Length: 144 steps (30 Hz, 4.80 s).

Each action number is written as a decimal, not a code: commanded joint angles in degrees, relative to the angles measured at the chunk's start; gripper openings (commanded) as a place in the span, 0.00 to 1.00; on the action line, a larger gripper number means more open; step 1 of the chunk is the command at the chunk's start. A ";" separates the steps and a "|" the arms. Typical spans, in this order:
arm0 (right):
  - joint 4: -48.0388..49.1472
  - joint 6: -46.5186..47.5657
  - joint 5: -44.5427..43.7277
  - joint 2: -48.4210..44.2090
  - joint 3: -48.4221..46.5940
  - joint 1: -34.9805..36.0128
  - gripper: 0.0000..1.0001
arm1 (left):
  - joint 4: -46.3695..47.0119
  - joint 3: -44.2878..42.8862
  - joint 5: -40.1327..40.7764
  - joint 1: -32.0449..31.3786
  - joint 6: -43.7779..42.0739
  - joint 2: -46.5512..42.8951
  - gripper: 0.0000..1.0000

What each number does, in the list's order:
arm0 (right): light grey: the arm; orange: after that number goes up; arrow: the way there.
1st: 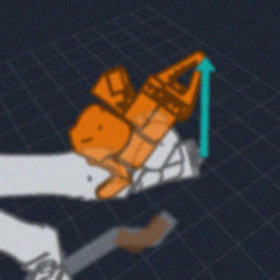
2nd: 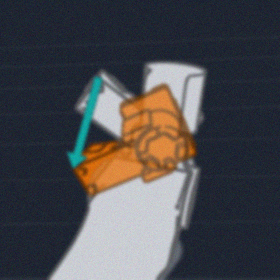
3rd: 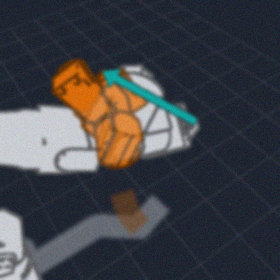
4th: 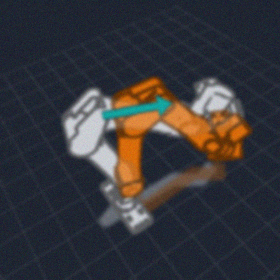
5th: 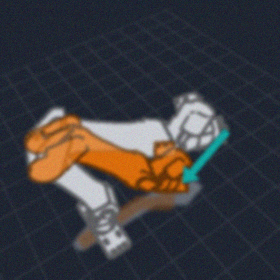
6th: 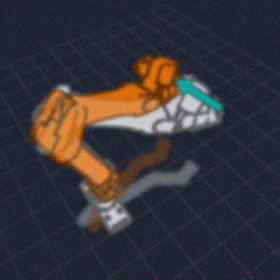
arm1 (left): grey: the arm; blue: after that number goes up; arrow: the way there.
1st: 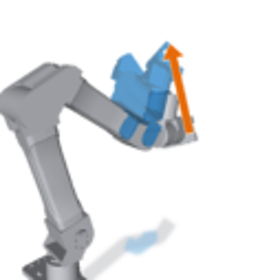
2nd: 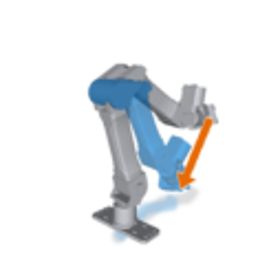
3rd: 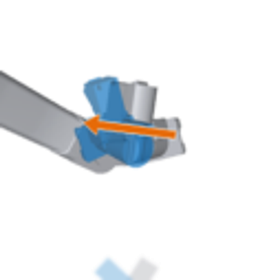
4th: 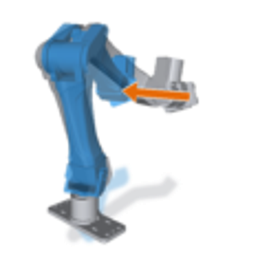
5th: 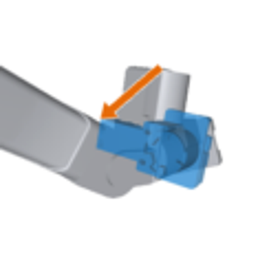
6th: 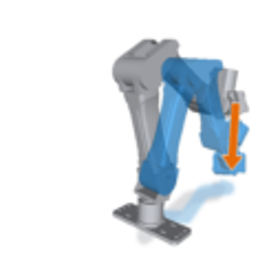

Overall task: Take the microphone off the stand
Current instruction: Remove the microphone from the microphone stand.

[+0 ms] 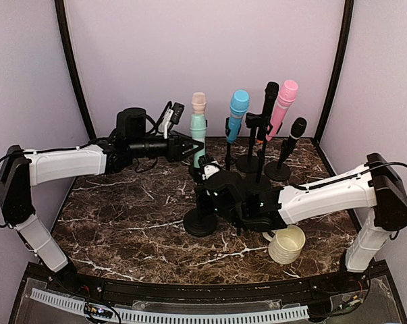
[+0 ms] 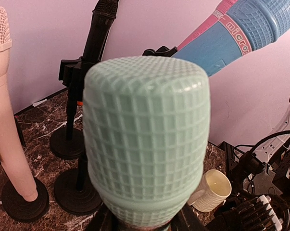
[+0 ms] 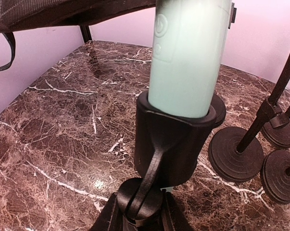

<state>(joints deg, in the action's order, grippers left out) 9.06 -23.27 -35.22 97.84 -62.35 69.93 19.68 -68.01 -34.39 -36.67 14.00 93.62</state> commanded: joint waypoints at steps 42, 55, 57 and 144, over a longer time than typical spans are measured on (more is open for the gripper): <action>-6.49 5.29 7.80 1.54 1.09 3.10 0.00 | -1.03 0.83 -4.19 -0.42 -3.33 -14.29 0.00; -2.38 -1.24 8.80 -1.37 3.27 3.19 0.00 | -2.23 1.67 -5.82 -0.40 -5.79 -14.61 0.00; -1.81 -1.87 9.11 -1.73 3.34 3.19 0.00 | -2.20 1.73 -7.29 -0.40 -6.13 -14.60 0.00; -8.01 -2.12 11.23 3.65 3.37 4.40 0.00 | 7.24 9.37 12.18 0.50 1.09 -23.50 0.00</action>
<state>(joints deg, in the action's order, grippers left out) 12.38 -22.26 -26.68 97.27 -61.87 73.47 17.23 -54.17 -25.39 -36.67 14.61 74.78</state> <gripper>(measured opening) 0.222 0.360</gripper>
